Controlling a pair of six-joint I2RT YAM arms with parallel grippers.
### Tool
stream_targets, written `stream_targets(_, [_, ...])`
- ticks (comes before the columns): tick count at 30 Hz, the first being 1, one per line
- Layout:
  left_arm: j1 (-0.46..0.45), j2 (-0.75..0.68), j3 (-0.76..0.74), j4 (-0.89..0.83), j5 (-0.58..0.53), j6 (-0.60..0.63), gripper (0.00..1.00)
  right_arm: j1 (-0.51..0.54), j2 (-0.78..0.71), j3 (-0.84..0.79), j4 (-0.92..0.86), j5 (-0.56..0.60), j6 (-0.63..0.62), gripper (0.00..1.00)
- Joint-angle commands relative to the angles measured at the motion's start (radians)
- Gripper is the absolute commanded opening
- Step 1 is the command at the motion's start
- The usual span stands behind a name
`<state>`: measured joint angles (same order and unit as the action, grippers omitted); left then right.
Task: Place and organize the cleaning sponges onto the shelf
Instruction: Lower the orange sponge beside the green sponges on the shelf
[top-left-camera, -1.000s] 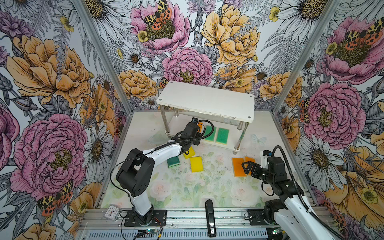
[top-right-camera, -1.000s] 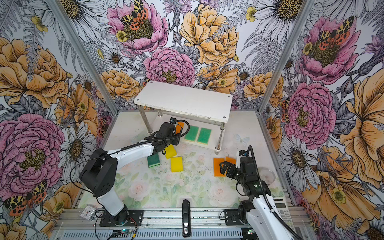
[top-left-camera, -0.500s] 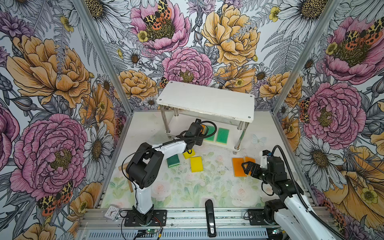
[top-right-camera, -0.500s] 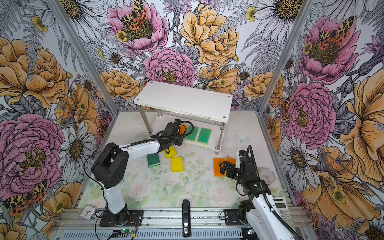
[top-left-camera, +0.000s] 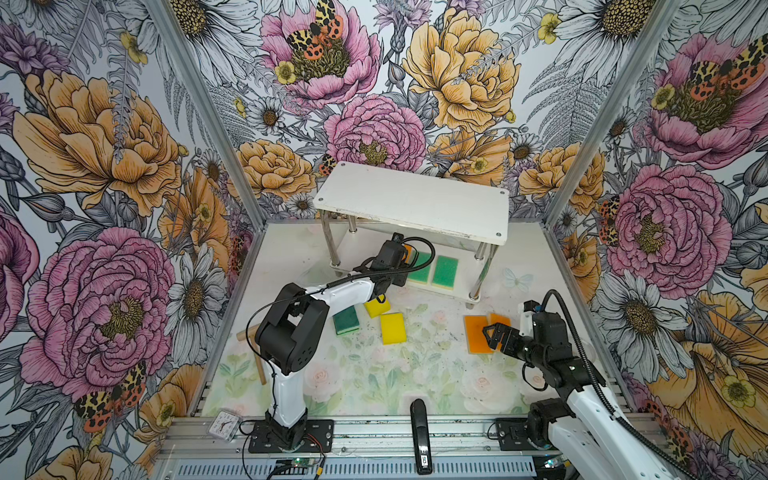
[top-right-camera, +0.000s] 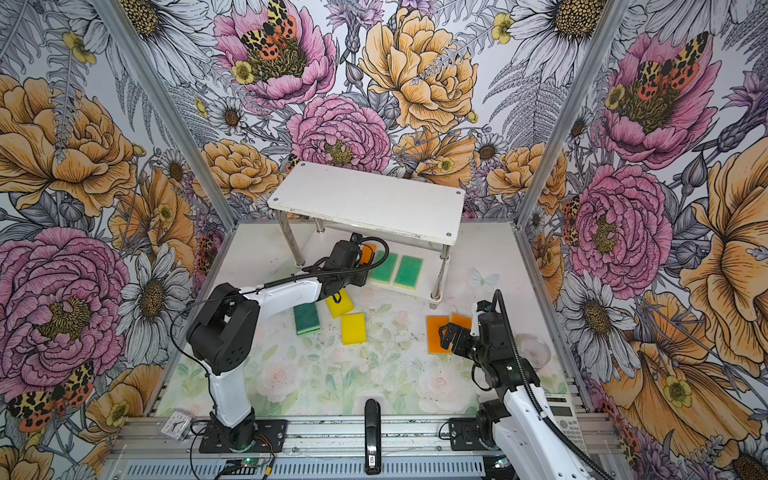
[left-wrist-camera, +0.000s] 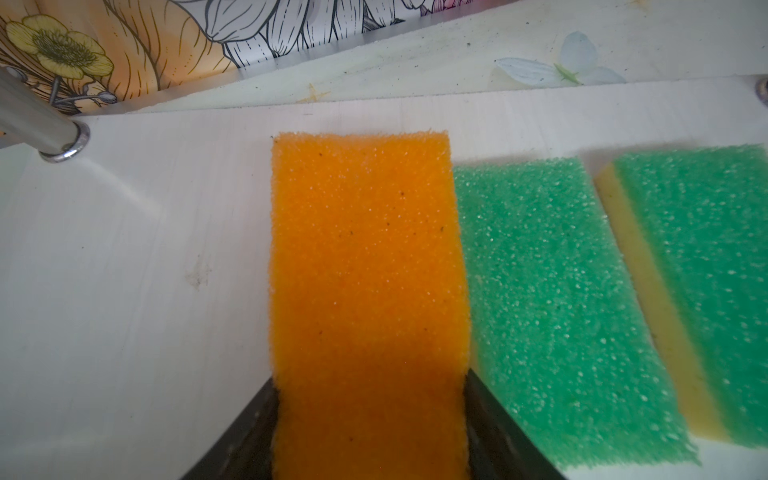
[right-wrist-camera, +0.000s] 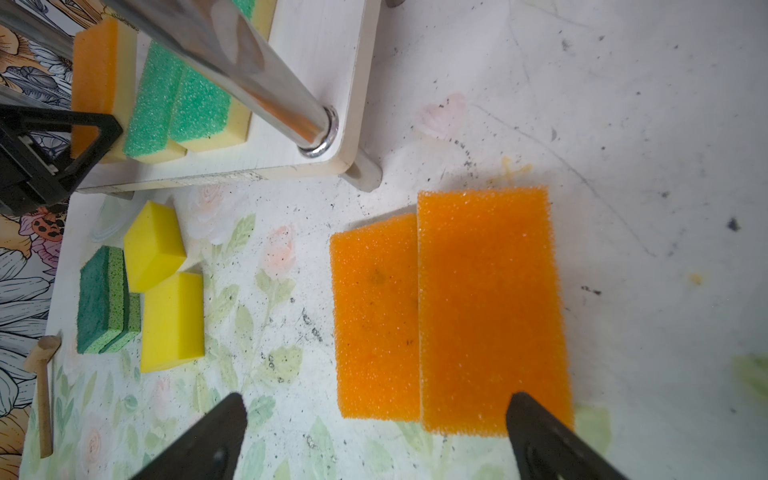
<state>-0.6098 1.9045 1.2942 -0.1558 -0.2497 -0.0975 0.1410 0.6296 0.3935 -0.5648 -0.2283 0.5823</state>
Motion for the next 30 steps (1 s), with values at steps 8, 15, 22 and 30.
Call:
stream_targets(8, [0.014,0.014,0.02,0.006,-0.008,0.002,0.63,0.008,-0.007,0.026,0.013,0.018,-0.018,1.0])
stream_targets(15, [0.012,0.022,0.019,0.004,-0.005,-0.006,0.63,0.007,-0.007,0.024,0.013,0.017,-0.017,1.0])
stream_targets(22, [0.013,0.022,0.017,0.004,-0.014,-0.017,0.66,0.007,-0.007,0.024,0.013,0.018,-0.018,1.0])
stream_targets(30, [0.013,0.015,0.018,0.002,-0.02,-0.024,0.72,0.008,-0.008,0.022,0.014,0.018,-0.017,1.0])
